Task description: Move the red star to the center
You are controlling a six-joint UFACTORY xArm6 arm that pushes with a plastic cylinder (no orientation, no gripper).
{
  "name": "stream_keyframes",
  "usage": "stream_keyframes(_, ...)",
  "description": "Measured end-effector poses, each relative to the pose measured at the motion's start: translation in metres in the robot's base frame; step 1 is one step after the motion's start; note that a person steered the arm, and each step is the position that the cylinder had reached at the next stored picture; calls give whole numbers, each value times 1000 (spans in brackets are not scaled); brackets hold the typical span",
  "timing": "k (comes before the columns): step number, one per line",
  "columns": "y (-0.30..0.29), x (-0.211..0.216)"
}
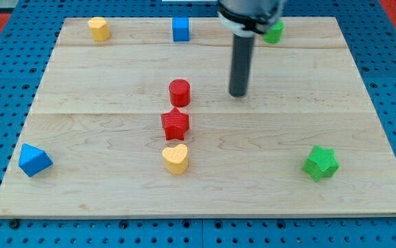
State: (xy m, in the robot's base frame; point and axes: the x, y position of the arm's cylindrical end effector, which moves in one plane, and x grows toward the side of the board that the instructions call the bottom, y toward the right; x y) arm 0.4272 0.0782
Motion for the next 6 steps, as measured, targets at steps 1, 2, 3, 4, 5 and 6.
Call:
stream_keyframes(1, -26, 70)
stream_keyframes(2, -88, 84)
stream_keyframes(3, -123, 73)
stream_keyframes(4, -128, 42)
stream_keyframes(5, -122, 26)
stream_keyframes(6, -78, 66)
